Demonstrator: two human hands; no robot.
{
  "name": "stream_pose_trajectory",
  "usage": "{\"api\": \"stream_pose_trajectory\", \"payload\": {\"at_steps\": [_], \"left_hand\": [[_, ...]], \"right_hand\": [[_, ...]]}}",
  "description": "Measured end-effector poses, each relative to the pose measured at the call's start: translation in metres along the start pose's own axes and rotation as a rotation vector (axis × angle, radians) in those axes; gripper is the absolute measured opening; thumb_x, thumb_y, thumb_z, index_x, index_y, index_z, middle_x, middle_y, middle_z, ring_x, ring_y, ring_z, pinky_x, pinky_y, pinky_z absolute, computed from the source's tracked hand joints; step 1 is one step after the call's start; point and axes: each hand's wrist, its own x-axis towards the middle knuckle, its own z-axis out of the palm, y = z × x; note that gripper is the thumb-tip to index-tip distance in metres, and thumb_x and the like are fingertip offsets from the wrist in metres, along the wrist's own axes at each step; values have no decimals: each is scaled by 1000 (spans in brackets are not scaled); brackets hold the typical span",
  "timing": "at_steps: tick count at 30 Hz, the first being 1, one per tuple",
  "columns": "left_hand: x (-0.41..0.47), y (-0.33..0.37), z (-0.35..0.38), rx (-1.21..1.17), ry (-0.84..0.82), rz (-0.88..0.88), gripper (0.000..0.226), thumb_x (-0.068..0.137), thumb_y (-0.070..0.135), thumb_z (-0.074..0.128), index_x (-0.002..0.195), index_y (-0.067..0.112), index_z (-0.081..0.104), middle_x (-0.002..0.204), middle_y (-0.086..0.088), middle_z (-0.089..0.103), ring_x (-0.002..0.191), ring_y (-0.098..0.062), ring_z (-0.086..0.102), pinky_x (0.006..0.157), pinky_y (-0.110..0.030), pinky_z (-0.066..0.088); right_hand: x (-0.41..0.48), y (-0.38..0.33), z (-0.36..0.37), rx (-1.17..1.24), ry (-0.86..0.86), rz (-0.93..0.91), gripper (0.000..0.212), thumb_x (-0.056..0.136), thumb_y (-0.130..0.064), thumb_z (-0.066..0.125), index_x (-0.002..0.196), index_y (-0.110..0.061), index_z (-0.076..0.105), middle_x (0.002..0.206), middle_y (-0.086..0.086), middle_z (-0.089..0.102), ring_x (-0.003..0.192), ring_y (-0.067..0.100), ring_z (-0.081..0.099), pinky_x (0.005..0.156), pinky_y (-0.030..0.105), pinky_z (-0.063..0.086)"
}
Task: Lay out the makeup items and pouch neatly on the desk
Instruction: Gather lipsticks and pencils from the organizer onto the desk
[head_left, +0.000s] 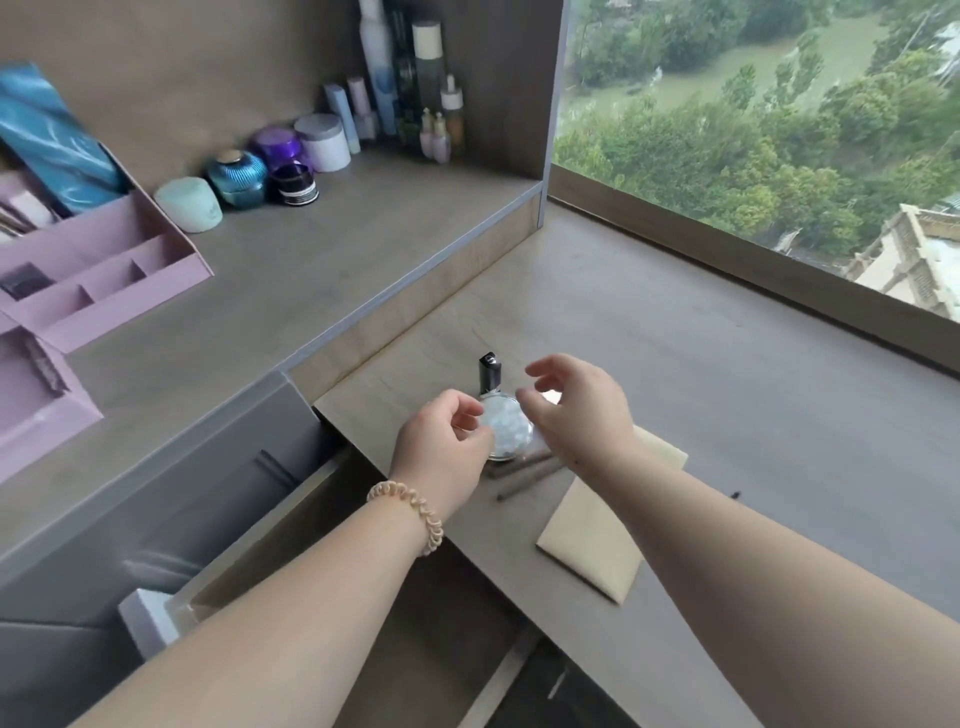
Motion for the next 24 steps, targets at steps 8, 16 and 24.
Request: {"api": "stream_pose_trajectory", "payload": {"at_steps": [8,16,24], "left_hand": [[41,-55,-56,-60,-93,53,9,83,18,63,91,23,62,82,9,64,72,-5,59,66,-14,47],[74,-59,-73,-62,-239,159,19,83,22,64,101,28,60,92,11,62,80,-5,58,76,-21,49],[77,-28,-60,-536,-433,0,24,86,23,63,109,20,63,99,0,70,84,1,65,70,-11,47]], "right_hand": [[38,-25,77,-252,78,305,37,82,-40,58,115,-24,58,110,1,61,109,25,51,81,36,33],[30,-52,90,37,243,279,18,76,-25,61,94,-22,63,94,-8,67,88,19,61,83,37,46],[9,-67,88,5,281,28,15,76,-30,62,90,-26,65,82,-10,67,88,19,59,81,41,44]]}}
